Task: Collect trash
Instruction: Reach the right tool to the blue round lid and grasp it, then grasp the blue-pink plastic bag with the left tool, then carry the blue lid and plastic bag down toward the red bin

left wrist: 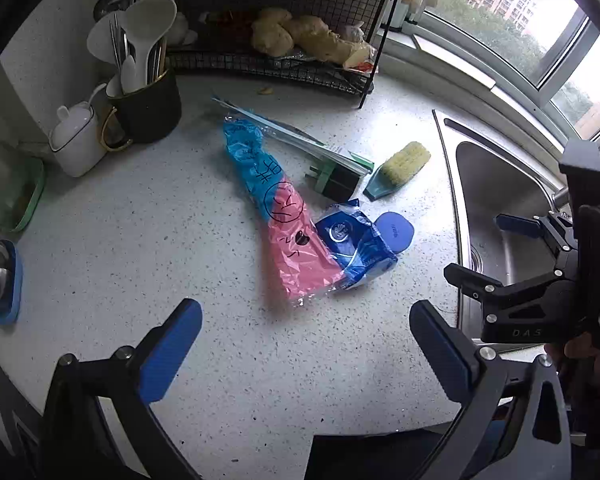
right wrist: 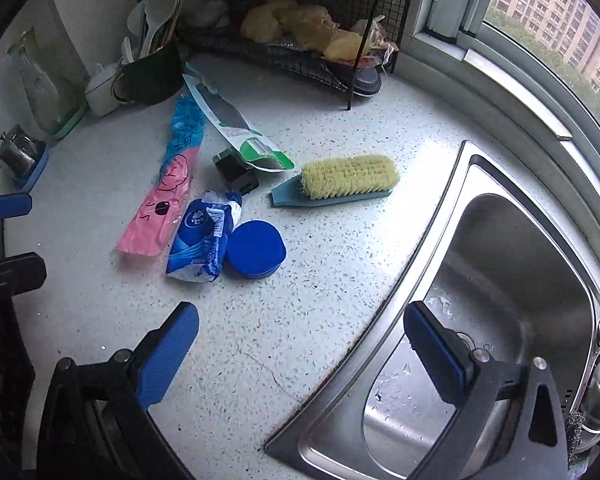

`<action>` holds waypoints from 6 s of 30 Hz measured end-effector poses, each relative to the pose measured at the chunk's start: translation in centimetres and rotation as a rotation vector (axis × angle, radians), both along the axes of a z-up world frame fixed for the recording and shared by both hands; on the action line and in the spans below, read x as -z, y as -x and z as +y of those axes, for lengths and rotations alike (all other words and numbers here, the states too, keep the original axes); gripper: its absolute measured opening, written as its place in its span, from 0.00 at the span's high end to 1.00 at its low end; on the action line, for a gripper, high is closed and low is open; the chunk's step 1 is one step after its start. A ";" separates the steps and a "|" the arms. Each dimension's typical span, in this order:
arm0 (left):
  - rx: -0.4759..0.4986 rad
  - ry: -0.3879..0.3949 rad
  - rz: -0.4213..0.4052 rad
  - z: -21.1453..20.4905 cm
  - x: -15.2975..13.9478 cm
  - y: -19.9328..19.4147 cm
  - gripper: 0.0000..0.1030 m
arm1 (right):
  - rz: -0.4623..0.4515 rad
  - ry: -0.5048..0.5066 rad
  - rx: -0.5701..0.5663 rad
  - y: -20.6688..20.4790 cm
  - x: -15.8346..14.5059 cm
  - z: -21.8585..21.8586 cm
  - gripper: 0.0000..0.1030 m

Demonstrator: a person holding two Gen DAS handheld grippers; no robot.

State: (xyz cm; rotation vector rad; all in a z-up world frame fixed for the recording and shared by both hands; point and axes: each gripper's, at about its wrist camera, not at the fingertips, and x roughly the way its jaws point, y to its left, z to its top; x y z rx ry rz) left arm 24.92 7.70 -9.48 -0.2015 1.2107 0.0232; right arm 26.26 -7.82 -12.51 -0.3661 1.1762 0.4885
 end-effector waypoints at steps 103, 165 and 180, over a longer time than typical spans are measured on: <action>0.152 -0.030 0.224 0.6 9.7 -7.9 0.78 | 0.074 -0.096 0.043 -1.3 -0.5 0.7 0.57; 0.443 0.039 0.216 -28.4 11.5 26.1 0.79 | 0.136 -0.151 -0.002 27.8 4.7 -17.5 0.57; 0.543 0.080 0.317 -30.4 28.2 24.8 0.79 | 0.185 -0.159 0.140 26.9 18.1 -18.4 0.57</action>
